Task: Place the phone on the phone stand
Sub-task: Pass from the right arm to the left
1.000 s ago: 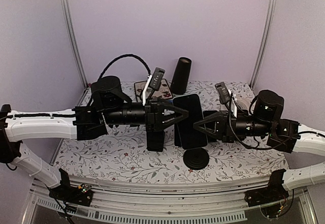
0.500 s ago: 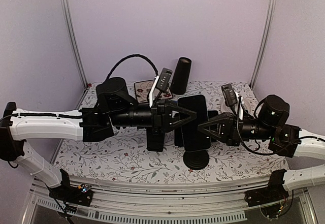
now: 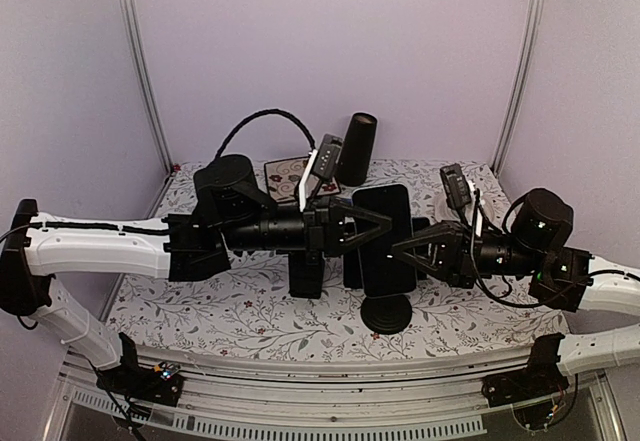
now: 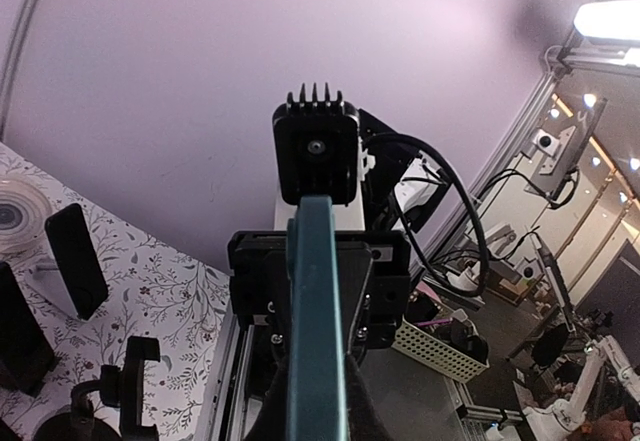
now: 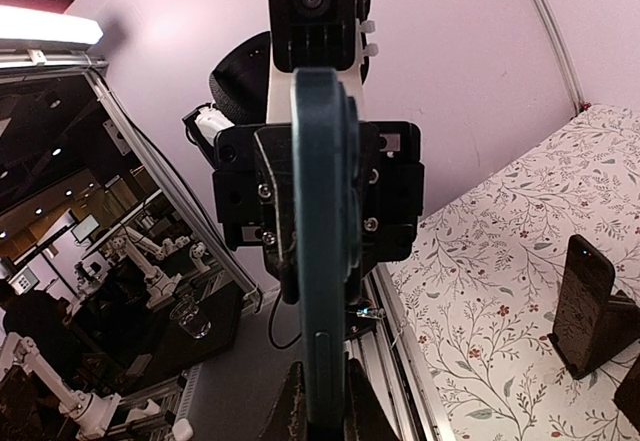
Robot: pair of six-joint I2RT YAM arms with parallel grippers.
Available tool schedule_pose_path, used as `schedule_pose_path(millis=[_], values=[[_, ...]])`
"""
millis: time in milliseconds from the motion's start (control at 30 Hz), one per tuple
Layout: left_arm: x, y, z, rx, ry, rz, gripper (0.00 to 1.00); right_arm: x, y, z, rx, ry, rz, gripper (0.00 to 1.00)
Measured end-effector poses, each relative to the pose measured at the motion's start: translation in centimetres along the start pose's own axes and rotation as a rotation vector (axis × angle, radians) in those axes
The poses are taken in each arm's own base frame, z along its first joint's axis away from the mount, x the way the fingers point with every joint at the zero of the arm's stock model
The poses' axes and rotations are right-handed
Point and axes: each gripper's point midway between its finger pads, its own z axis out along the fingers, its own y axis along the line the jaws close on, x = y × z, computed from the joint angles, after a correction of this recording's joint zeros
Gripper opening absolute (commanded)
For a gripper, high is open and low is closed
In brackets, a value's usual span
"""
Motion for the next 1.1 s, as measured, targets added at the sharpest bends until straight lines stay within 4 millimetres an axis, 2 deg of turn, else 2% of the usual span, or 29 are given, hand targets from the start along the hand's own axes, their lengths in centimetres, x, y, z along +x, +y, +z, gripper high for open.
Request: schedule_pose_path(millis=[67, 300, 467, 633, 733, 833, 1100], values=[[0.0, 0.1, 0.0, -0.003, -0.002, 0.001, 0.00, 0.0, -0.1, 0.0, 0.003, 0.000, -0.001, 0.31], [0.9, 1.2, -0.2, -0.047, 0.008, -0.004, 0.00, -0.4, -1.6, -0.7, 0.108, -0.027, -0.008, 1.00], [1.4, 2.0, -0.5, -0.088, 0.011, -0.001, 0.00, -1.3, -2.7, -2.4, 0.228, -0.077, -0.022, 0.99], [1.1, 2.2, -1.1, -0.117, 0.002, 0.009, 0.00, -3.0, -3.8, -5.5, 0.381, -0.179, -0.018, 0.99], [0.8, 2.1, -1.4, -0.130, -0.004, 0.020, 0.00, -3.1, -5.0, -7.2, 0.483, -0.209, -0.002, 0.99], [0.6, 2.2, -1.5, -0.142, -0.009, 0.029, 0.00, -2.4, -6.6, -8.5, 0.584, -0.200, 0.013, 0.99], [0.8, 2.7, -1.6, -0.169, -0.006, 0.037, 0.00, 1.2, -10.6, -10.4, 0.805, -0.085, 0.052, 0.89]])
